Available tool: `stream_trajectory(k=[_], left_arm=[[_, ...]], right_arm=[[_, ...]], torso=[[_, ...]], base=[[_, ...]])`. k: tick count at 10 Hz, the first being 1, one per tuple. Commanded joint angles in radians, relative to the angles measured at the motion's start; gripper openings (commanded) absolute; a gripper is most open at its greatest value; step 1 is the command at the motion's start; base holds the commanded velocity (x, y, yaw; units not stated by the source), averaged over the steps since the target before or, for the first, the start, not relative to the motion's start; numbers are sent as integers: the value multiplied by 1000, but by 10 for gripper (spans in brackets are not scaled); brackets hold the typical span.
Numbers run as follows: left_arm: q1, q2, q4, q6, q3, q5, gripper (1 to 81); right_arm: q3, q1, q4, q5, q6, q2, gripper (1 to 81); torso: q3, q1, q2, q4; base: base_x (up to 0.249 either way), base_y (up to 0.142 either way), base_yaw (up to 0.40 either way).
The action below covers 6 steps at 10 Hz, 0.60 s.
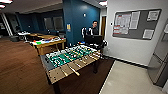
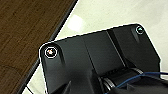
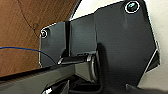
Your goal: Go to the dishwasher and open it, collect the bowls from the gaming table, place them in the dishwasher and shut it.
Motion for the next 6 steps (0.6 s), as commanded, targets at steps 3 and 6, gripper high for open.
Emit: stream_trajectory(k=[3,6], left_arm=[[-55,-7,11,2,-2,48,811],[-55,-5,11,2,-2,54,811]], right_arm=[[8,52,-3,-48,2,-7,811],[8,52,-4,-48,0,-6,811]], torso=[[0,1,0,0],[0,1,0,0]], base=[[0,0,340],[0,0,340]])
